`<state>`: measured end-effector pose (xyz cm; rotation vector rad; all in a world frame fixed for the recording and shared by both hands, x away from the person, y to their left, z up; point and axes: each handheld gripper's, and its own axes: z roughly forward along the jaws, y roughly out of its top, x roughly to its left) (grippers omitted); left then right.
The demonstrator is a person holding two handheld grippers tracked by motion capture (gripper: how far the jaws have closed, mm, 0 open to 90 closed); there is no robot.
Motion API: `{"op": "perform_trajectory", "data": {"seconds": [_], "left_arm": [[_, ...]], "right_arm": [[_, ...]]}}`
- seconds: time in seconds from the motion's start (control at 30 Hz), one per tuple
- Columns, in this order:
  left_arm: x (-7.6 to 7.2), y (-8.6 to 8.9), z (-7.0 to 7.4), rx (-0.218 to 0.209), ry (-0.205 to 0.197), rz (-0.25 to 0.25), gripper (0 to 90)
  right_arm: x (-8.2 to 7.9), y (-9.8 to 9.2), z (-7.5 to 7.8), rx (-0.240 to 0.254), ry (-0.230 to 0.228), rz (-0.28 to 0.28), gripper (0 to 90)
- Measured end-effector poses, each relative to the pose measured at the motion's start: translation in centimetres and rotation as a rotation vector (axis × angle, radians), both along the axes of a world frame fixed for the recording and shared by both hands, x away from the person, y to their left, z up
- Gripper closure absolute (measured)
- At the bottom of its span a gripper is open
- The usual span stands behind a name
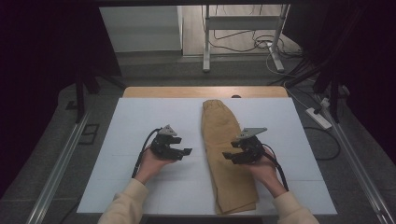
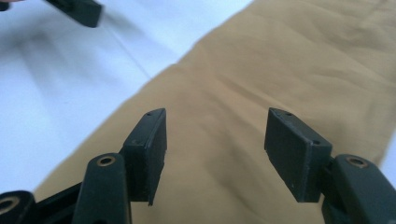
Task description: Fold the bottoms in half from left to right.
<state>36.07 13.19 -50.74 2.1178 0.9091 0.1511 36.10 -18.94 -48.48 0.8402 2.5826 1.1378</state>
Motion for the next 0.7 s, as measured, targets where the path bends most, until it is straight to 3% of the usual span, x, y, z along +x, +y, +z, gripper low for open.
{"op": "perform_trajectory", "data": {"seconds": [0.33, 0.7], "left_arm": [[0.0, 0.1, 0.0, 0.002, 0.002, -0.003, 28.4], [0.0, 0.1, 0.0, 0.000, 0.003, -0.003, 28.5]], "right_arm": [[-2.1, 3.3, -0.3, -0.052, 0.035, 0.085, 34.7], [-3.1, 5.4, -1.6, -0.106, 0.040, 0.119, 31.1]]}}
